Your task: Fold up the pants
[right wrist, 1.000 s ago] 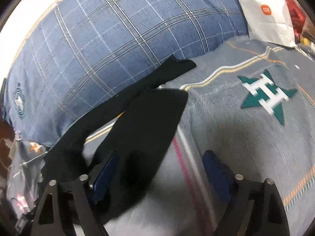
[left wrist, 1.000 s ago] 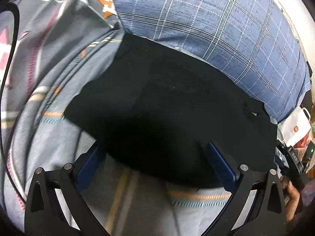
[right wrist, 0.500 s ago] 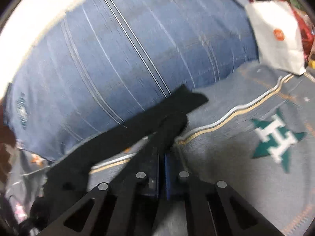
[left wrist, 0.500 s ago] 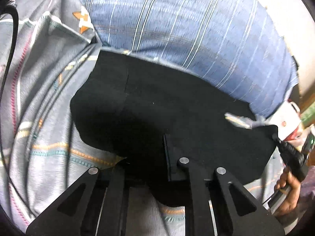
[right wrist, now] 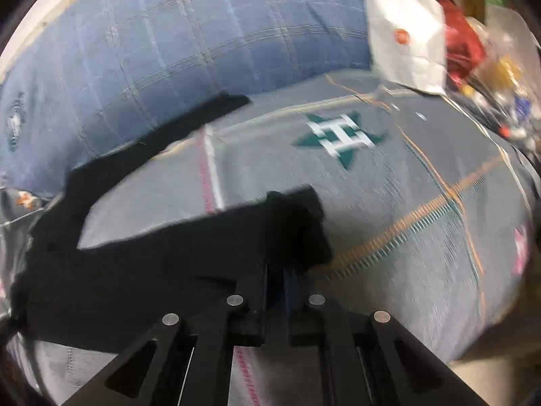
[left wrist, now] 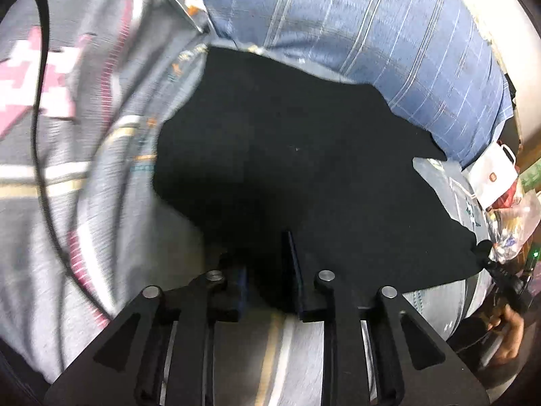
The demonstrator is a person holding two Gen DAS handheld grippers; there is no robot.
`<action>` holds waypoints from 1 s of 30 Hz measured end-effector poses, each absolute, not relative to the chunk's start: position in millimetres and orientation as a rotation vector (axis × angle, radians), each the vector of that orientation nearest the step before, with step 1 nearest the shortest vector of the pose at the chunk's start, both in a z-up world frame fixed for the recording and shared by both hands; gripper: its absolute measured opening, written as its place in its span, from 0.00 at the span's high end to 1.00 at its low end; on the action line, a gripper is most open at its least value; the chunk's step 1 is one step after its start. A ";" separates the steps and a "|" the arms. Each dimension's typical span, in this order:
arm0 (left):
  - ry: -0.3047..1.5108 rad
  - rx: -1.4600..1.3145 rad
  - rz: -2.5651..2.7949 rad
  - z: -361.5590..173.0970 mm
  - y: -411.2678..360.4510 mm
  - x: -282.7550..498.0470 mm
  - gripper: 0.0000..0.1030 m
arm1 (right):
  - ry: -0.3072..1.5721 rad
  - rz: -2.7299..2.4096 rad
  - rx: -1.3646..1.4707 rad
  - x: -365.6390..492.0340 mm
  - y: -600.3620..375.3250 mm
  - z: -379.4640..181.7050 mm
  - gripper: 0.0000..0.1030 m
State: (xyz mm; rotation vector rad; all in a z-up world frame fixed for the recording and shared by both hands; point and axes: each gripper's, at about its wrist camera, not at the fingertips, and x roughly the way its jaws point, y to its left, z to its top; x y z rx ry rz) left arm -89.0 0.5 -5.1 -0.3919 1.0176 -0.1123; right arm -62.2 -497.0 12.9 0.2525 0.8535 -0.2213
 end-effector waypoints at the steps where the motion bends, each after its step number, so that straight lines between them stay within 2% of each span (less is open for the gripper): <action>1: 1.006 -0.379 -0.108 -3.5 3.7 -93.5 0.76 | 0.841 -0.244 0.251 -65.7 -498.6 18.3 0.85; 2: 1.008 -0.380 -0.101 -2.5 7.7 -97.3 0.76 | 0.826 -0.270 0.239 -69.6 -498.9 23.2 0.81; 7: 0.958 -0.342 0.001 16.9 27.9 -108.9 0.76 | 0.714 -0.135 0.224 -76.8 -475.2 52.3 0.77; 14: 0.919 -0.349 -0.015 24.9 13.7 -95.0 0.72 | 0.789 0.275 0.220 -41.4 -384.7 28.8 0.75; 17: 0.948 -0.312 0.001 9.9 9.5 -87.8 0.62 | 0.859 0.388 0.161 -24.1 -346.1 7.5 0.75; 20: 0.998 -0.264 0.029 -8.8 5.5 -81.9 0.61 | 0.922 0.448 0.128 -9.2 -331.9 -16.2 0.75; 25: 0.994 -0.254 0.000 6.3 8.7 -77.8 0.60 | 0.867 0.487 0.086 3.2 -330.4 2.2 0.73; 26: 0.981 -0.257 -0.013 15.1 10.3 -73.3 0.56 | 0.845 0.487 0.082 7.7 -331.6 10.5 0.72; 28: 0.949 -0.251 -0.033 27.2 10.1 -66.0 0.22 | 0.800 0.479 0.042 21.2 -328.6 30.3 0.68; 30: 0.922 -0.252 -0.065 38.6 9.5 -49.7 0.21 | 0.740 0.506 -0.013 38.7 -323.7 46.7 0.52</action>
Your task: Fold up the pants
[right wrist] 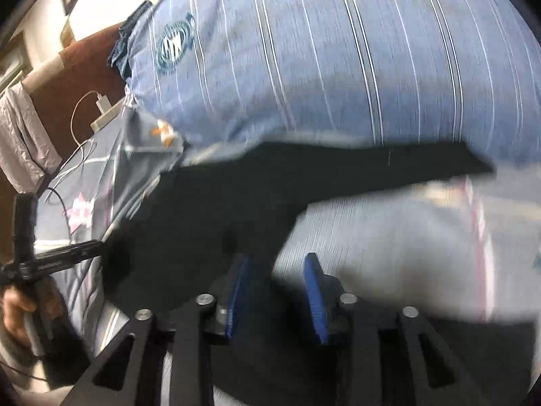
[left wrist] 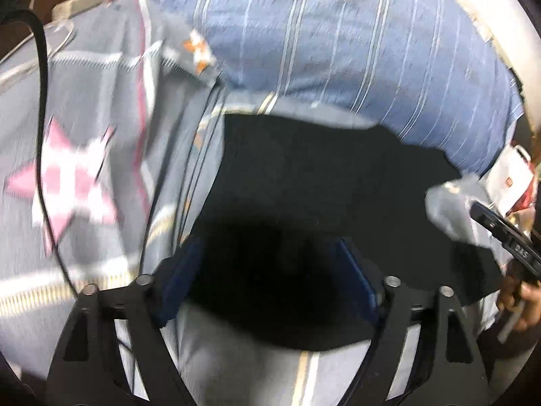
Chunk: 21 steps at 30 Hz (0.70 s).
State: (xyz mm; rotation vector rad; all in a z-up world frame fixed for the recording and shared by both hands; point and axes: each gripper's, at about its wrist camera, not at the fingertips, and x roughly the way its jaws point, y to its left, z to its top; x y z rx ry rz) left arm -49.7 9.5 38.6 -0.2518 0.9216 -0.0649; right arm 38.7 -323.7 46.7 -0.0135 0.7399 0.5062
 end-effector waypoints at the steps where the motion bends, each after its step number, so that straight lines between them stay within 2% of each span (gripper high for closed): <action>1: 0.924 -0.246 -0.074 40.9 7.8 -41.4 0.21 | 0.722 0.527 -0.045 49.1 -320.2 50.4 0.49; 2: 0.927 -0.231 -0.092 42.8 6.4 -29.7 0.21 | 0.716 0.532 -0.090 61.7 -315.2 52.1 0.46; 8: 0.950 -0.092 -0.235 48.8 -13.1 45.0 0.21 | 0.732 0.621 -0.356 130.6 -285.2 48.9 0.45; 11: 1.003 -0.001 -0.346 43.1 -21.6 85.4 0.21 | 0.759 0.690 -0.441 154.4 -276.1 43.6 0.39; 14: 1.022 0.081 -0.390 36.9 -23.9 113.7 0.21 | 0.786 0.750 -0.542 177.8 -260.6 35.3 0.38; 21: 1.119 0.322 -0.513 -0.8 -39.6 165.9 0.21 | 0.880 0.833 -0.566 227.8 -247.6 14.7 0.36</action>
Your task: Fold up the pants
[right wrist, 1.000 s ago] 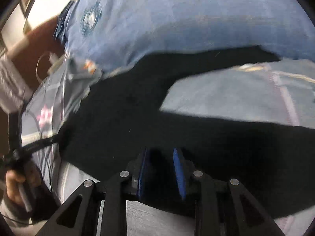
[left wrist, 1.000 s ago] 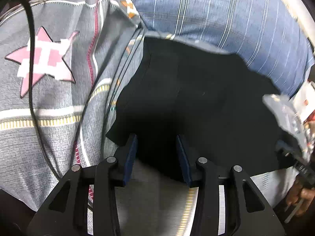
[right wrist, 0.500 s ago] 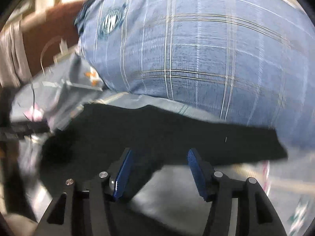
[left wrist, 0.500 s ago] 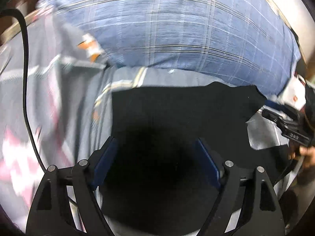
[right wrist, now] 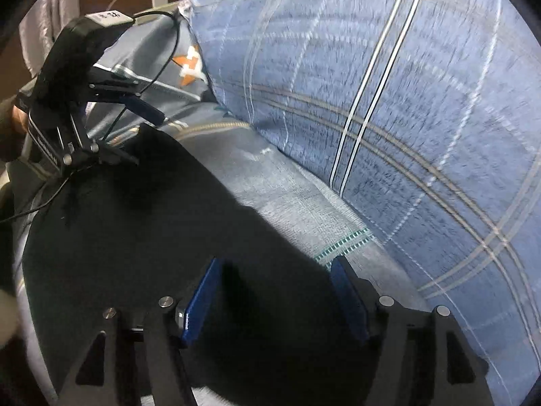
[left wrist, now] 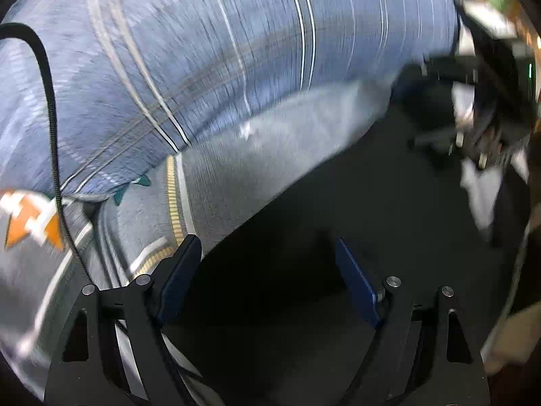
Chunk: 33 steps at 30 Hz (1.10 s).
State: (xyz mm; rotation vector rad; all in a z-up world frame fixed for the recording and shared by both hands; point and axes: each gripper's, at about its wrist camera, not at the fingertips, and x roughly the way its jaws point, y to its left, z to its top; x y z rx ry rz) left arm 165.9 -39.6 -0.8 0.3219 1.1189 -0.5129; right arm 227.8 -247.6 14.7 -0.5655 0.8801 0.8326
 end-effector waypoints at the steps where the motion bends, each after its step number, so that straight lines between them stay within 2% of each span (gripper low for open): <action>1: 1.143 0.367 -0.513 -10.2 -43.0 169.9 0.21 | 0.906 0.837 -0.567 233.3 -245.9 8.8 0.36; 2: 1.144 0.369 -0.534 -15.3 -44.0 172.7 0.16 | 0.933 0.847 -0.560 236.3 -244.8 3.8 0.36; 4: 1.134 0.340 -0.562 -15.4 -44.0 174.1 0.13 | 0.936 0.845 -0.572 237.4 -241.3 -4.0 0.44; 6: 1.167 0.300 -0.565 -17.6 -42.5 179.5 0.13 | 0.910 0.857 -0.550 231.4 -239.9 -3.8 0.69; 7: 1.172 0.280 -0.558 -17.5 -41.7 180.8 0.18 | 0.902 0.834 -0.553 227.5 -238.2 -3.7 0.71; 8: 1.159 0.267 -0.556 -15.3 -42.3 179.8 0.24 | 0.888 0.805 -0.569 220.9 -235.3 -2.7 0.80; 9: 1.139 0.258 -0.563 -10.9 -44.1 176.8 0.49 | 0.871 0.777 -0.598 212.9 -232.3 -1.3 0.86; 10: 1.127 0.257 -0.566 -8.1 -47.3 176.1 0.74 | 0.853 0.752 -0.622 206.8 -230.3 0.5 0.87; 12: 1.084 0.320 -0.509 -0.7 -59.2 164.6 0.90 | 0.812 0.711 -0.621 195.4 -232.0 11.1 0.89; 13: 1.071 0.342 -0.493 2.5 -63.9 158.2 0.92 | 0.793 0.696 -0.606 189.9 -235.4 18.6 0.89; 18: 0.931 0.373 -0.496 48.5 -72.6 105.2 0.93 | 0.663 0.652 -0.566 127.3 -259.3 72.3 0.90; 23: 0.798 0.336 -0.513 92.9 -59.3 17.9 0.93 | 0.569 0.658 -0.555 37.5 -276.7 93.5 0.90; 27: 0.818 0.274 -0.484 71.3 -54.6 -46.2 0.93 | 0.578 0.674 -0.493 -29.8 -287.0 77.0 0.98; 30: 0.901 0.165 -0.461 33.8 -42.4 -68.8 0.93 | 0.685 0.716 -0.358 -54.8 -292.0 41.7 0.99; 33: 0.939 0.074 -0.394 10.6 -30.7 -76.5 0.93 | 0.748 0.652 -0.375 -58.2 -290.0 10.0 0.99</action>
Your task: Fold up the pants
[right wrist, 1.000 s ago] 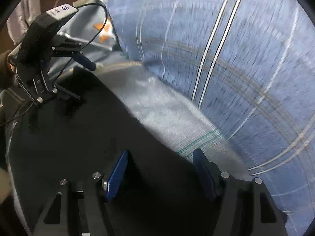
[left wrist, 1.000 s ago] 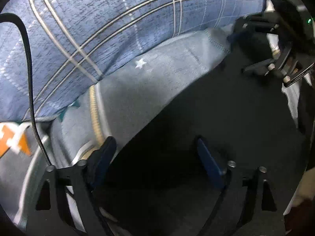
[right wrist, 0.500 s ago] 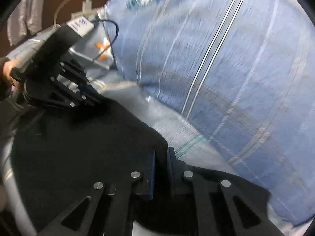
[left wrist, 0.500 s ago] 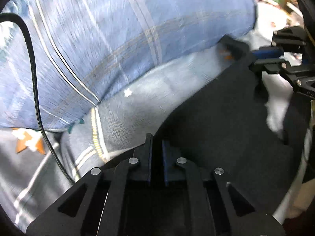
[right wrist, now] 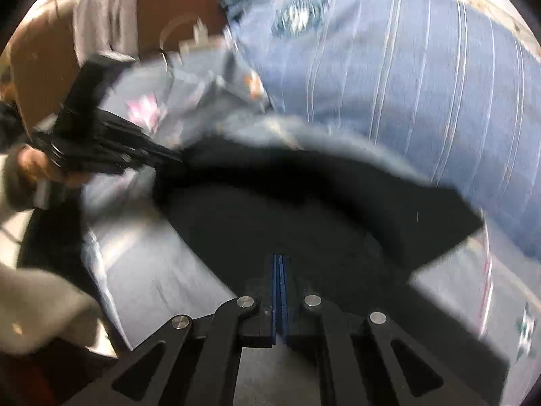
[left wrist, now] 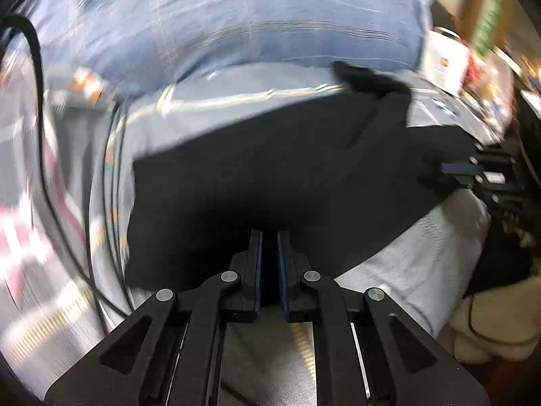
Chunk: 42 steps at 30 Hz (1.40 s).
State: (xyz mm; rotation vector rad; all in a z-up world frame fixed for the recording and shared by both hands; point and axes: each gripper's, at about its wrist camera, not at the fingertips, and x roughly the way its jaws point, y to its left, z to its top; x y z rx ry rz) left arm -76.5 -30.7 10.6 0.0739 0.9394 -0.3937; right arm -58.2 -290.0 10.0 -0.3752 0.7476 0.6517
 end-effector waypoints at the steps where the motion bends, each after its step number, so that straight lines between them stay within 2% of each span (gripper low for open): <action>1: 0.943 0.033 -0.388 8.9 -25.9 -79.6 0.93 | 0.751 0.644 -0.334 -56.5 -292.8 10.8 0.99; 2: 0.942 0.003 -0.384 9.0 -22.2 -79.5 0.93 | 0.728 0.630 -0.270 -51.9 -298.5 18.8 0.99; 4: 0.912 -0.059 -0.386 21.4 -17.9 -81.7 0.93 | 0.695 0.597 -0.192 -39.6 -306.5 38.4 0.92; 5: 0.893 -0.078 -0.392 27.9 -16.5 -80.7 0.93 | 0.682 0.571 -0.163 -30.4 -310.0 50.7 0.74; 6: 0.867 -0.092 -0.386 36.3 -16.8 -82.0 0.93 | 0.673 0.554 -0.139 -21.7 -311.9 59.3 0.49; 8: 0.851 -0.104 -0.373 44.6 -17.5 -80.4 0.90 | 0.653 0.511 -0.091 -3.3 -317.4 74.1 0.36; 9: 0.846 -0.108 -0.368 46.0 -17.9 -79.3 0.83 | 0.657 0.472 -0.069 14.5 -319.3 80.2 0.36; 10: 0.843 -0.115 -0.361 46.8 -18.8 -76.3 0.69 | 0.684 0.426 -0.049 36.7 -322.0 84.0 0.36; 12: 0.836 -0.139 -0.351 47.8 -20.5 -72.1 0.49 | 0.741 0.342 -0.023 79.7 -327.7 85.8 0.36; 13: 0.828 -0.152 -0.351 48.3 -21.0 -70.8 0.47 | 0.758 0.304 -0.025 99.7 -326.7 84.3 0.36; 16: 0.810 -0.154 -0.328 46.8 -26.3 -66.7 0.47 | 0.820 0.172 -0.024 156.4 -332.2 71.1 0.36; 20: 0.830 -0.114 -0.322 35.1 -37.8 -58.2 0.47 | 1.001 0.038 0.006 224.0 -333.3 30.4 0.36; 23: 0.835 -0.095 -0.323 30.0 -41.5 -55.8 0.47 | 1.000 0.043 -0.004 232.5 -329.9 14.1 0.71; 24: 0.840 -0.101 -0.325 28.9 -40.7 -54.7 0.47 | 0.987 0.079 -0.001 228.7 -329.8 16.0 0.97; 29: 0.856 -0.161 -0.326 27.1 -31.0 -52.4 0.47 | 0.874 0.207 0.119 179.2 -366.2 62.6 0.97; 34: 0.831 -0.233 -0.335 31.7 -21.0 -63.9 0.47 | 0.645 0.242 0.261 42.3 -451.4 120.9 0.97; 41: 0.871 -0.369 -0.341 29.5 -14.4 -71.5 0.46 | 0.724 0.141 0.400 -45.0 -518.9 77.1 0.97; 42: 0.871 -0.384 -0.344 30.2 -14.0 -74.0 0.41 | 0.749 0.128 0.405 -50.3 -521.4 66.1 0.97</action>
